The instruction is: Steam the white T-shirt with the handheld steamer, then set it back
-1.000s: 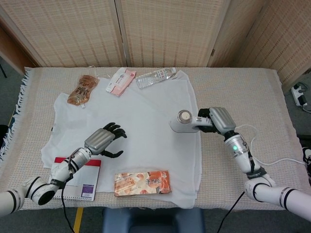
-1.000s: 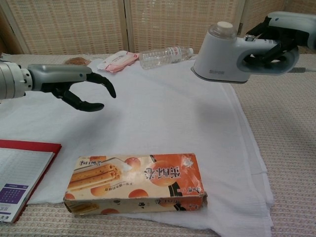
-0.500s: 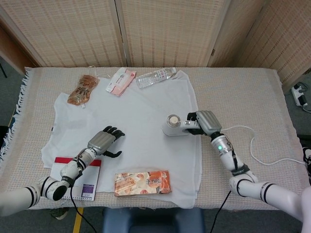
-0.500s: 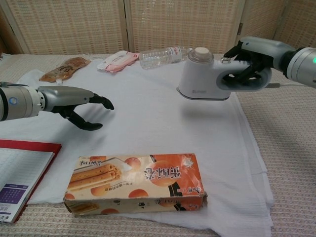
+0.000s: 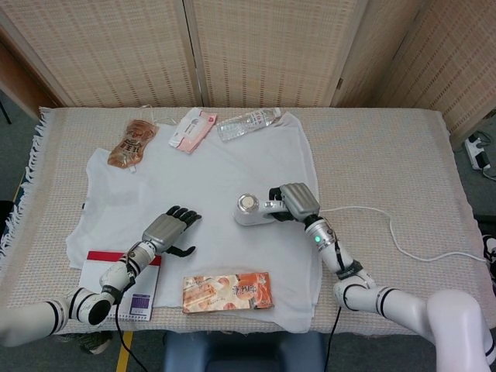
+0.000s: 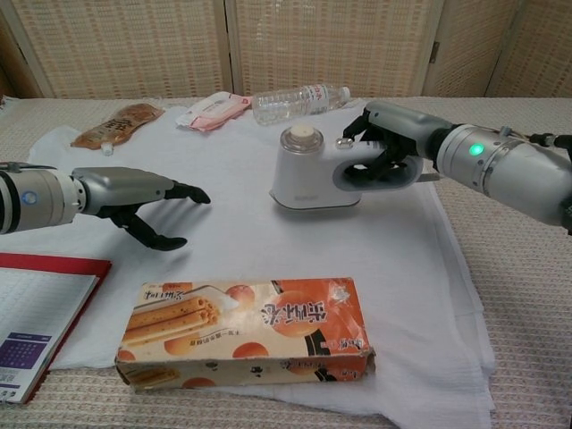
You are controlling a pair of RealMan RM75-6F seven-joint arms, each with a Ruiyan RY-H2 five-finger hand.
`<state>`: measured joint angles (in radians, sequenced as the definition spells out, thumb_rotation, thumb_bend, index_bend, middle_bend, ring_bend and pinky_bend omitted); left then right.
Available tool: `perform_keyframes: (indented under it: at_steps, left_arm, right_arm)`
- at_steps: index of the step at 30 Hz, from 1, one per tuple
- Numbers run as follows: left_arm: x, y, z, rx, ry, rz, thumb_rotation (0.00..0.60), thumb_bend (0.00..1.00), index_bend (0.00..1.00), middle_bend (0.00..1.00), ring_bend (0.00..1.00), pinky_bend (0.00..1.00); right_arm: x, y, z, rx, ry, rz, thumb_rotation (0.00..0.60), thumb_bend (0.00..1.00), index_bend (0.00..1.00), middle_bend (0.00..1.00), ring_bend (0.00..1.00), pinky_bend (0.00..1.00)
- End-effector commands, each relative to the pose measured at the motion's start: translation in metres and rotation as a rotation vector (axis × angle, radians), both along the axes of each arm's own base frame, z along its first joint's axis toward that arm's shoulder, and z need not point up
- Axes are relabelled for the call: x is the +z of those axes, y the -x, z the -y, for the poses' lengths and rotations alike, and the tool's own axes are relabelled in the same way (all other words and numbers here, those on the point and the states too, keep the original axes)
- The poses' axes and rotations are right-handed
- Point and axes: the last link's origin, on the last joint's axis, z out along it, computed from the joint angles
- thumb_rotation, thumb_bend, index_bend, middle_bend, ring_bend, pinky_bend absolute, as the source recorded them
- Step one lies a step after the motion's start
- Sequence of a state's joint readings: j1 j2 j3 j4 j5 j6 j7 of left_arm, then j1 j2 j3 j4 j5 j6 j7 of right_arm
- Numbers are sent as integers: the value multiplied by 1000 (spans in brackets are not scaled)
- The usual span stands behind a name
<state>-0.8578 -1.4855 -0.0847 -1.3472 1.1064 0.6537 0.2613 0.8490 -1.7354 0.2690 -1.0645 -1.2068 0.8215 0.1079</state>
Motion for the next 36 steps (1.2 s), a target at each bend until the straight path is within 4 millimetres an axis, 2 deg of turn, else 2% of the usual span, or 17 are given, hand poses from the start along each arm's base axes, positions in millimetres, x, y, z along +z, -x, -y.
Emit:
perform_keyframes:
  at_steps: [1, 8, 15, 21, 28, 32, 36]
  left_arm:
    - [-2, 0, 1, 3, 12, -17, 299, 393, 96, 97, 16, 1]
    - [-3, 0, 2, 10, 16, -23, 289, 396, 102, 98, 16, 1]
    - [-3, 2, 4, 17, 18, -29, 295, 397, 111, 98, 16, 1]
    - [-4, 4, 6, 25, 27, -34, 294, 397, 111, 99, 17, 1]
    - [-4, 4, 7, 33, 28, -28, 296, 397, 112, 98, 19, 1]
    - [-1, 3, 6, 33, 21, -18, 293, 396, 113, 98, 18, 1]
    - [1, 2, 8, 36, 16, 1, 297, 395, 114, 98, 19, 1]
  right_arm:
    - [-8, -2, -1, 37, 5, -48, 600, 502, 819, 853, 815, 893]
    - [-14, 10, -2, 66, 27, -130, 600, 503, 818, 853, 815, 893]
    - [-8, 35, 2, 16, 51, -157, 600, 503, 818, 853, 815, 893]
    - [3, 58, 4, -23, 78, -186, 600, 504, 818, 853, 815, 893]
    - [28, 85, 11, -75, 149, -221, 600, 504, 818, 853, 816, 893]
    - [46, 82, 15, -96, 196, -130, 600, 504, 818, 853, 815, 893]
    - [53, 61, 16, -88, 196, 5, 600, 505, 818, 853, 815, 893]
